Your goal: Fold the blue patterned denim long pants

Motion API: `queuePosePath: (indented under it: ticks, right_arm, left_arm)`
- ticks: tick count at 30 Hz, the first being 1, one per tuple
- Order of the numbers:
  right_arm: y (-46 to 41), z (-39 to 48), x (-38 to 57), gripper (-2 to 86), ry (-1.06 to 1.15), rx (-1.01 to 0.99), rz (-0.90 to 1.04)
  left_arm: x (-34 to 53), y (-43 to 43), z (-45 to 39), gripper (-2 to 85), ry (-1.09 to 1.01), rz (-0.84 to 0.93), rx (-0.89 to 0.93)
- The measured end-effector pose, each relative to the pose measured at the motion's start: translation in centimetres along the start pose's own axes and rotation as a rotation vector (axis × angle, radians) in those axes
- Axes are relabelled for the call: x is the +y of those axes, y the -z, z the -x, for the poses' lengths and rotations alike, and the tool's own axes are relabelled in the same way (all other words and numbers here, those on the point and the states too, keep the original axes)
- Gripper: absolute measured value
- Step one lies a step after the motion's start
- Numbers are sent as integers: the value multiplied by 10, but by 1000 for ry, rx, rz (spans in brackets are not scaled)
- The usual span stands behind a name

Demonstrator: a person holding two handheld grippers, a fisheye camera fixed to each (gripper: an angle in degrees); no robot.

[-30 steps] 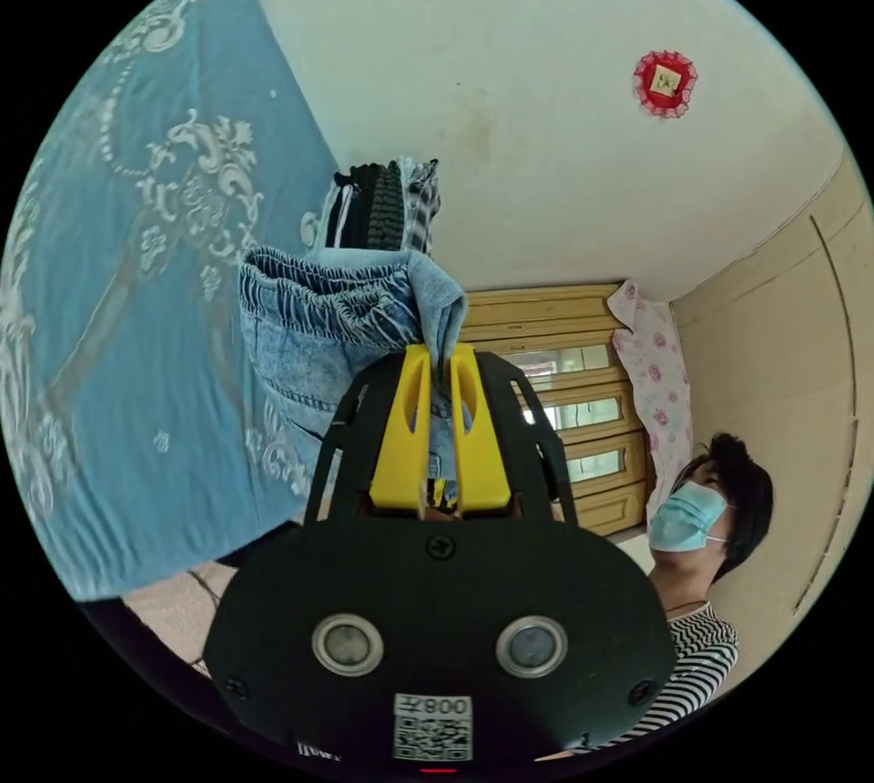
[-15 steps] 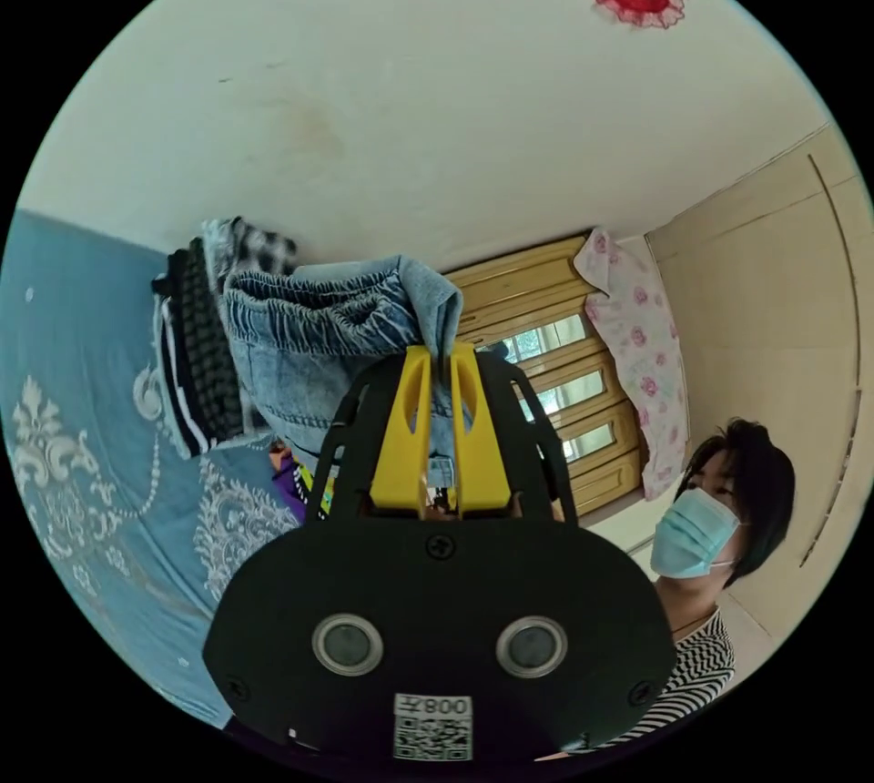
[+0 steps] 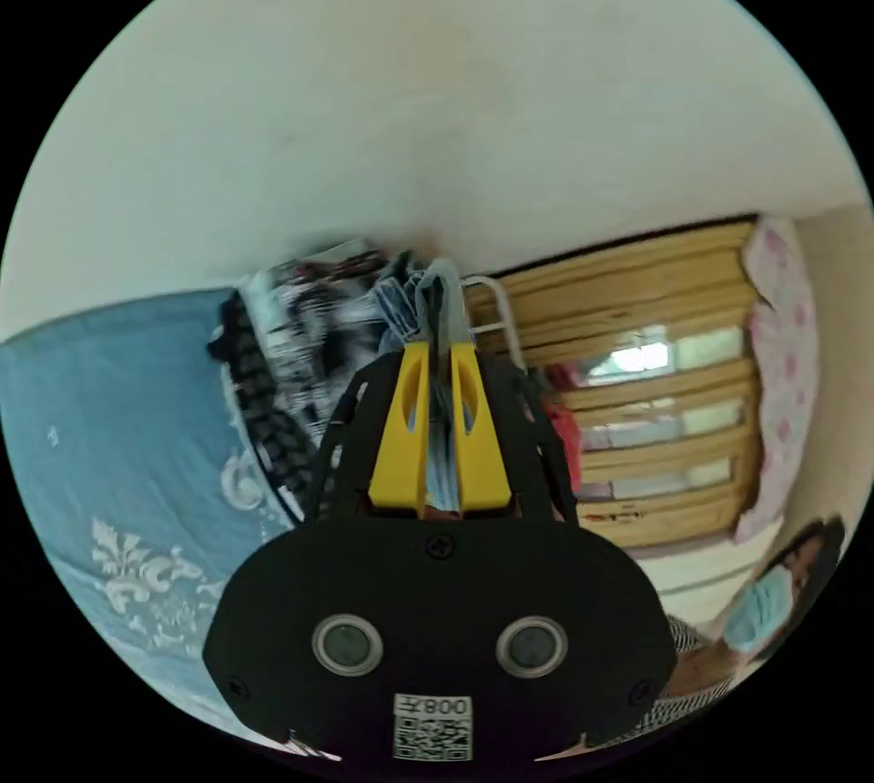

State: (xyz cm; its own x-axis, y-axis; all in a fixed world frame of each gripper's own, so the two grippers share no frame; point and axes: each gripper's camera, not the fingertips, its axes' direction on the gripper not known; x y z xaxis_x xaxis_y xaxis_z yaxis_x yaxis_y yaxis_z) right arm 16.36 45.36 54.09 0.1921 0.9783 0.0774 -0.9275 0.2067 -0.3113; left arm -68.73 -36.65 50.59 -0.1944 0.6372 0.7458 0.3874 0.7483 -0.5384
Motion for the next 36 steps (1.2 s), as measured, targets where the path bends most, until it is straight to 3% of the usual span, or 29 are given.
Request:
queuePosePath:
  ticks: [2,4,8,15,18,22,25,30,36]
  right_arm:
    - [-43,-36,-15,19,-110,-71,125]
    - [-55,-32,-24,22,-44,-47,131]
    - [-82,-34,-55,36,-15,-28,186]
    - [-95,-52,-85,57,-79,-110,189]
    - [-100,-56,-91,66,-112,-142,201]
    - [-111,-54,-91,59,-156,-179,274]
    - [-102,-35,-100,32,-120,-226,279]
    - [-75,11,-183,6,137,-3,132]
    - [-118,49,-308,2,373,510,35]
  left_arm:
    - [-15,-8,7,35,-4,-23,3]
    - [-36,-9,0,36,-33,-44,58]
    - [-71,-13,-23,41,-115,-8,-73]
    - [-57,14,-95,21,-276,-267,-110]
    - [-62,-23,-137,8,-382,-192,-145]
    - [-101,-77,-154,2,-398,-89,-447]
    - [-117,-85,-142,1,-334,-90,-376]
    - [-127,-97,-167,0,-381,-77,-452]
    - [-135,-115,-197,0,-405,-69,-538]
